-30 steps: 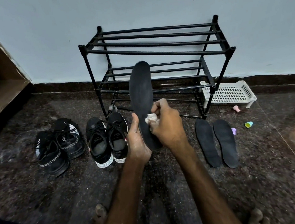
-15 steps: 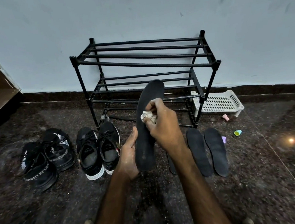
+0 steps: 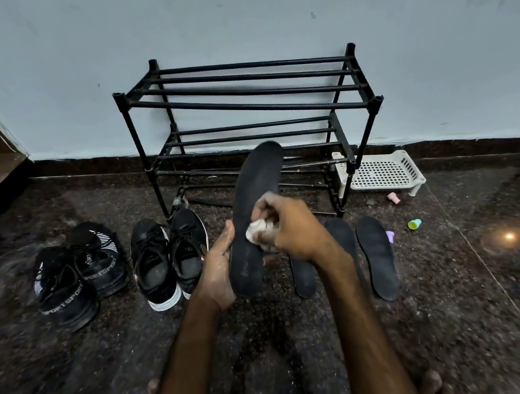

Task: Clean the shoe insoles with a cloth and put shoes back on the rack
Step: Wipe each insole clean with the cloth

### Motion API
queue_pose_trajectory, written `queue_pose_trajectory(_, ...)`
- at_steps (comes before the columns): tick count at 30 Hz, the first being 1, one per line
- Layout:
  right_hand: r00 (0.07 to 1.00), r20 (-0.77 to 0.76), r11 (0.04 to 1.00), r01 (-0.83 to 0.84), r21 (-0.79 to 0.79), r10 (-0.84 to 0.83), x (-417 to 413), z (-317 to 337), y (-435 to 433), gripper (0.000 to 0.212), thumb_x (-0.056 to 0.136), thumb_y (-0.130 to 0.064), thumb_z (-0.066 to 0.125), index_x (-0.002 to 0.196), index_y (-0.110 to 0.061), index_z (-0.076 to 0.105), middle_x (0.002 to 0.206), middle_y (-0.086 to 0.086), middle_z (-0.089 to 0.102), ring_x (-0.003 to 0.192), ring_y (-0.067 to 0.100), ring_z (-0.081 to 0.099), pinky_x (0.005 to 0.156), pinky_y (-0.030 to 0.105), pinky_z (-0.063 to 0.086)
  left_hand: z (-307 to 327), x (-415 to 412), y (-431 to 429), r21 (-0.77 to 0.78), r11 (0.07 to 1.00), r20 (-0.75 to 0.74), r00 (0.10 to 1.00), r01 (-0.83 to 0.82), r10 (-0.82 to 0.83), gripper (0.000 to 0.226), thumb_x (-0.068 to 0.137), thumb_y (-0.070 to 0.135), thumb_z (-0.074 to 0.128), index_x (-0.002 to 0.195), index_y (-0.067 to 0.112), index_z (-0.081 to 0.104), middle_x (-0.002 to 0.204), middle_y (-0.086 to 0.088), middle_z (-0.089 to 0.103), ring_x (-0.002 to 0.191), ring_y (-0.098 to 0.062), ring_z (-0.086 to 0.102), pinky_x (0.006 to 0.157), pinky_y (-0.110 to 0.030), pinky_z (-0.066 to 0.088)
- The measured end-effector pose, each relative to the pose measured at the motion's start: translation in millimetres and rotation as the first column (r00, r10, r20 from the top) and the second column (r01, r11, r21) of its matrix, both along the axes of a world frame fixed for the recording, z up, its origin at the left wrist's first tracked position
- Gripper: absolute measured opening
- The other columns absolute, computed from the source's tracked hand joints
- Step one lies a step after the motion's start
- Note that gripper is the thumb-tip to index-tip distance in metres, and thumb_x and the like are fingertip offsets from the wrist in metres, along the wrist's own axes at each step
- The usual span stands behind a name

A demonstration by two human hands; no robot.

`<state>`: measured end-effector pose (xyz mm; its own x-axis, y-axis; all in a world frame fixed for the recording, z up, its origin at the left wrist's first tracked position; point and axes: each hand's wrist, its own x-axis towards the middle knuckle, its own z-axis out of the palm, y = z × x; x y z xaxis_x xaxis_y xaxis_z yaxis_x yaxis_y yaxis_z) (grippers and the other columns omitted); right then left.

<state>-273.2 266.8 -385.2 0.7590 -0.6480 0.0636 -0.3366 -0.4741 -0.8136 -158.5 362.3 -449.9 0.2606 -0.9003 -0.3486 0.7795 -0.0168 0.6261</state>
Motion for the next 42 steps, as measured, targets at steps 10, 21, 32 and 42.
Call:
queue_pose_trajectory(10, 0.969, 0.118, 0.972, 0.225, -0.073, -0.216, -20, -14, -19, 0.023, 0.077, 0.0, 0.075, 0.087, -0.017, 0.062, 0.083, -0.006, 0.067, 0.068, -0.001, 0.058, 0.061, 0.007, 0.043, -9, -10, -6, 0.103, 0.985, -0.032, 0.99, 0.14, -0.137, 0.062, 0.103, 0.051, 0.026, 0.135, 0.004, 0.051, 0.13, -0.023, 0.06, 0.116, -0.04, 0.06, 0.091, -0.052, 0.05)
queue_pose_trajectory(21, 0.601, 0.242, 0.637, 0.626, 0.449, -0.762, -72, -101, -48, 0.025, 0.079, -0.002, 0.077, 0.086, -0.021, 0.064, 0.083, 0.003, 0.071, 0.072, 0.015, 0.067, 0.064, 0.027, 0.053, -50, 14, -17, 0.134, 0.99, -0.087, 0.996, 0.045, -0.034, 0.052, 0.104, 0.047, 0.029, 0.129, 0.012, 0.058, 0.126, -0.011, 0.067, 0.118, -0.037, 0.06, 0.088, -0.051, 0.053)
queue_pose_trajectory(32, 0.611, 0.119, 0.591, 0.669, 0.451, -0.783, -68, -178, -34, 0.007, 0.084, -0.021, 0.076, 0.087, -0.015, 0.073, 0.075, 0.0, 0.071, 0.067, 0.01, 0.061, 0.069, 0.037, 0.053, -162, 16, -43, 0.482, 0.875, -0.016, 0.999, -0.03, 0.043, 0.057, 0.105, 0.046, 0.03, 0.144, 0.007, 0.046, 0.129, -0.023, 0.06, 0.091, -0.031, 0.067, 0.075, -0.044, 0.056)
queue_pose_trajectory(42, 0.58, 0.032, 0.528, 0.714, 0.46, -0.814, -63, -210, -39, 0.041, 0.085, -0.05, 0.069, 0.077, -0.01, 0.07, 0.068, 0.002, 0.07, 0.058, 0.008, 0.055, 0.057, 0.028, 0.044, -201, 14, -87, 0.56, 0.808, 0.492, 0.858, -0.183, -0.146, 0.04, 0.105, 0.023, 0.042, 0.136, 0.0, 0.053, 0.134, -0.021, 0.057, 0.116, -0.028, 0.057, 0.105, -0.043, 0.045)
